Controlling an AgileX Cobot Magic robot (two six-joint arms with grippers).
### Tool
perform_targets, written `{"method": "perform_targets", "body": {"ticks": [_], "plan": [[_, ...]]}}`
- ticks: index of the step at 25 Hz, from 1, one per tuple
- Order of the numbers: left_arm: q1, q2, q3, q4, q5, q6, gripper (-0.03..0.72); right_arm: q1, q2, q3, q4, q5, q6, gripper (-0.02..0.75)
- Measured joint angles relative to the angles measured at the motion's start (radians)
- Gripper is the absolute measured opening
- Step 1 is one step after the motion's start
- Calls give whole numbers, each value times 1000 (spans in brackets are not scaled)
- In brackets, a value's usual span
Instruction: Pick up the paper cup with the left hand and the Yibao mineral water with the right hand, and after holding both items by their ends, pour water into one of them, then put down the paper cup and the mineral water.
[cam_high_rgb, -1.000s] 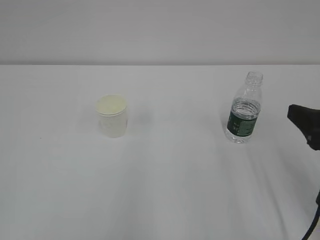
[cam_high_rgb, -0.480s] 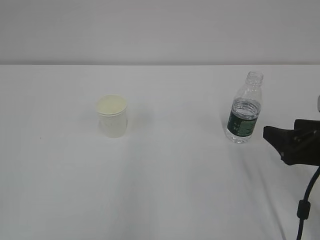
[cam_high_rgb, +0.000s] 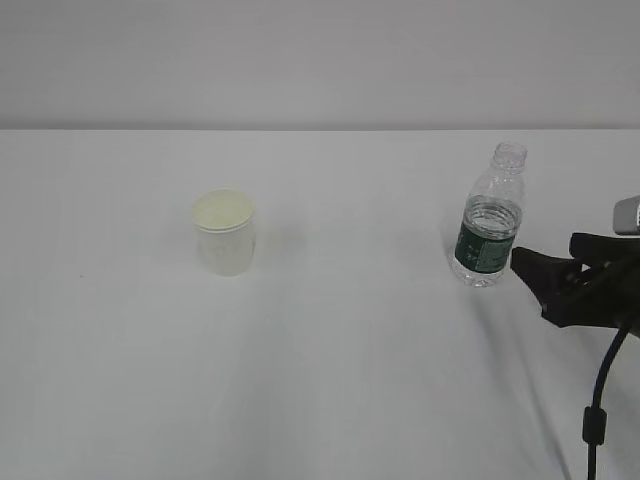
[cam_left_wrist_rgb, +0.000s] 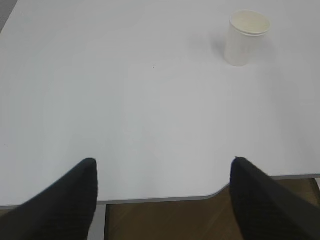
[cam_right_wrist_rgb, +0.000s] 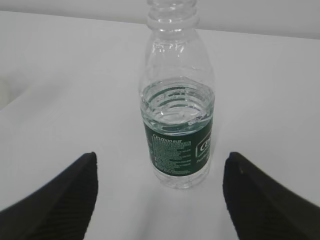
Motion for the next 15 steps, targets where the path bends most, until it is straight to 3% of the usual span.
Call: {"method": "perform_targets", "body": {"ticks": [7, 15], "plan": [[0, 0, 0, 0, 0, 0, 592, 0, 137, -6, 44, -173, -39, 591], [0, 0, 0, 0, 0, 0, 592, 0, 254, -45, 60, -202, -64, 591]]}}
